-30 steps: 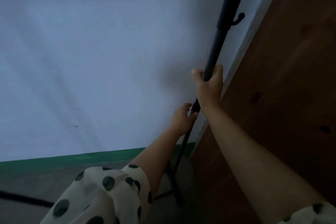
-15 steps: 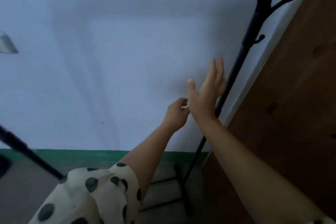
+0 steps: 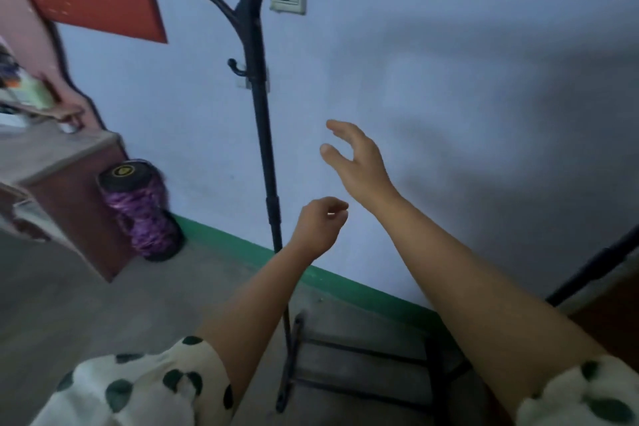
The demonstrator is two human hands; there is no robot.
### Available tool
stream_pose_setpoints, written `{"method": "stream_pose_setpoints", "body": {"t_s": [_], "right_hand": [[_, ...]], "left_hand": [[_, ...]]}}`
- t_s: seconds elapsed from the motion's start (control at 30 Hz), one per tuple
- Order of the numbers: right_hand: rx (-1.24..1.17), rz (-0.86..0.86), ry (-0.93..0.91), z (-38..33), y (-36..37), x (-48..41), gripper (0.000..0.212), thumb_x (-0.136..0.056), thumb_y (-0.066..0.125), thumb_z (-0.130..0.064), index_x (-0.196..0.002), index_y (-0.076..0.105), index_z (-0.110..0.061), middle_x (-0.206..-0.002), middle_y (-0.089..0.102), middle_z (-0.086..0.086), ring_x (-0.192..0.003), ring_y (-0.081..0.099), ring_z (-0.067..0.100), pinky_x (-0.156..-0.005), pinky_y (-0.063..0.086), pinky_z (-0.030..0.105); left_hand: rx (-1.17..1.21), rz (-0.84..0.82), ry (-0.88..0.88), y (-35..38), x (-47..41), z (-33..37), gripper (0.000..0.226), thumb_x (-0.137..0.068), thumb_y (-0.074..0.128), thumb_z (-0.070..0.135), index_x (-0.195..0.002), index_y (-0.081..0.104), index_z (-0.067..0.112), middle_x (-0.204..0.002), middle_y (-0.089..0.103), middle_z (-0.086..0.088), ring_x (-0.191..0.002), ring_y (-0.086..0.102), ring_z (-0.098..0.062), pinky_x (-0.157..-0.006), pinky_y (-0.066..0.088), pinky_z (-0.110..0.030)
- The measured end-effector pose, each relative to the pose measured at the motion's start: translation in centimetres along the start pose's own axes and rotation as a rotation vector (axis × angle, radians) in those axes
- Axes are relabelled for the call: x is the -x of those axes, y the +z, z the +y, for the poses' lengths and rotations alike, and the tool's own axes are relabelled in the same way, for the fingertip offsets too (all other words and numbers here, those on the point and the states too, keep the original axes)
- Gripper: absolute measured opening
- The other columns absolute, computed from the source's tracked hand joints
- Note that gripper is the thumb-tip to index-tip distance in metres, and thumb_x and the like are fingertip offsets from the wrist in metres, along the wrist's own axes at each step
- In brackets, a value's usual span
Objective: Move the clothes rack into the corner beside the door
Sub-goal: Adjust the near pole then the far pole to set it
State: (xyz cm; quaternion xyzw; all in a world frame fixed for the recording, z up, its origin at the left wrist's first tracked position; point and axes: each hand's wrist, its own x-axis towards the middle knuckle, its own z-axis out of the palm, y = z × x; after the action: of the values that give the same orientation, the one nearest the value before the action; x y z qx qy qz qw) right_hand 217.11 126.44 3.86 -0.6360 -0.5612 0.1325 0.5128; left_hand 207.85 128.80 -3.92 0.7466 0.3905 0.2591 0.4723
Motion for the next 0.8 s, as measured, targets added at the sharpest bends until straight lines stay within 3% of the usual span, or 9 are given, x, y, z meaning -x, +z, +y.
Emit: {"method": "stream_pose_setpoints", "body": {"t_s": [0.1, 0.17, 0.3, 0.53, 0.63, 0.7, 0.8], "right_hand": [[-0.019, -0.084, 0.059, -1.3, 4.0, -1.2, 0.049, -0.09, 0.061, -0.024, -0.136, 0.046, -0.015, -0.143, 0.049, -0.001, -0.133, 0.044, 0.011, -0.105, 0.034, 0.025], [-0.045, -0.105, 0.09, -2.0, 6.4, -2.1, 0.052, -0.089, 0.062, -0.024, -0.137, 0.044, -0.016, -0.143, 0.048, -0.002, -0.132, 0.044, 0.012, -0.106, 0.035, 0.028], [-0.125, -0.064, 0.167, -2.6, 10.2, -3.9, 0.05, -0.083, 0.068, -0.022, -0.128, 0.045, -0.02, -0.124, 0.056, -0.003, -0.112, 0.057, 0.017, -0.094, 0.047, 0.032], [-0.205, 0.04, 0.281, -1.0, 13.3, -6.5, 0.029, -0.081, 0.069, -0.026, -0.107, 0.059, -0.018, -0.084, 0.066, -0.002, -0.087, 0.065, 0.015, -0.081, 0.047, 0.025], [-0.238, 0.086, 0.291, -0.5, 13.8, -7.5, 0.023, -0.082, 0.069, -0.025, -0.09, 0.065, -0.004, -0.077, 0.069, 0.011, -0.077, 0.067, 0.019, -0.08, 0.053, 0.034], [-0.288, 0.079, 0.3, -0.3, 13.8, -8.0, 0.026, -0.083, 0.068, -0.025, -0.076, 0.065, 0.0, -0.082, 0.071, 0.021, -0.075, 0.068, 0.023, -0.083, 0.055, 0.042], [-0.356, 0.06, 0.288, 0.2, 14.1, -8.6, 0.035, -0.085, 0.065, -0.026, -0.055, 0.055, -0.012, -0.059, 0.066, 0.014, -0.054, 0.063, 0.022, -0.063, 0.058, 0.04]], "left_hand": [[-0.022, 0.054, -0.045, -4.5, 0.7, -3.3, 0.027, -0.09, 0.057, 0.016, -0.114, 0.066, 0.009, -0.117, 0.069, -0.008, -0.095, 0.063, -0.014, -0.086, 0.047, -0.025], [-0.038, 0.098, -0.073, -7.3, 0.6, -5.1, 0.025, -0.088, 0.059, 0.016, -0.11, 0.068, 0.009, -0.113, 0.071, -0.009, -0.094, 0.065, -0.018, -0.09, 0.052, -0.032], [-0.053, 0.156, -0.133, -11.5, -0.4, -8.1, 0.018, -0.086, 0.061, 0.014, -0.099, 0.067, 0.005, -0.103, 0.071, -0.012, -0.094, 0.067, -0.028, -0.089, 0.056, -0.047], [-0.082, 0.037, -0.186, -11.8, -3.9, -11.3, 0.052, -0.085, 0.067, 0.022, -0.131, 0.046, 0.009, -0.13, 0.057, -0.014, -0.113, 0.059, -0.03, -0.096, 0.051, -0.044], [-0.072, -0.027, -0.173, -10.4, -5.3, -11.7, 0.057, -0.084, 0.068, 0.022, -0.134, 0.044, 0.009, -0.135, 0.055, -0.014, -0.119, 0.056, -0.03, -0.101, 0.049, -0.046], [-0.059, -0.05, -0.148, -9.4, -6.0, -11.8, 0.049, -0.084, 0.067, 0.021, -0.129, 0.05, 0.01, -0.129, 0.06, -0.012, -0.116, 0.059, -0.027, -0.095, 0.051, -0.041], [-0.082, -0.039, -0.116, -8.5, -7.1, -11.7, 0.035, -0.087, 0.064, 0.018, -0.119, 0.055, 0.01, -0.116, 0.067, -0.011, -0.101, 0.064, -0.027, -0.082, 0.051, -0.035]]}}
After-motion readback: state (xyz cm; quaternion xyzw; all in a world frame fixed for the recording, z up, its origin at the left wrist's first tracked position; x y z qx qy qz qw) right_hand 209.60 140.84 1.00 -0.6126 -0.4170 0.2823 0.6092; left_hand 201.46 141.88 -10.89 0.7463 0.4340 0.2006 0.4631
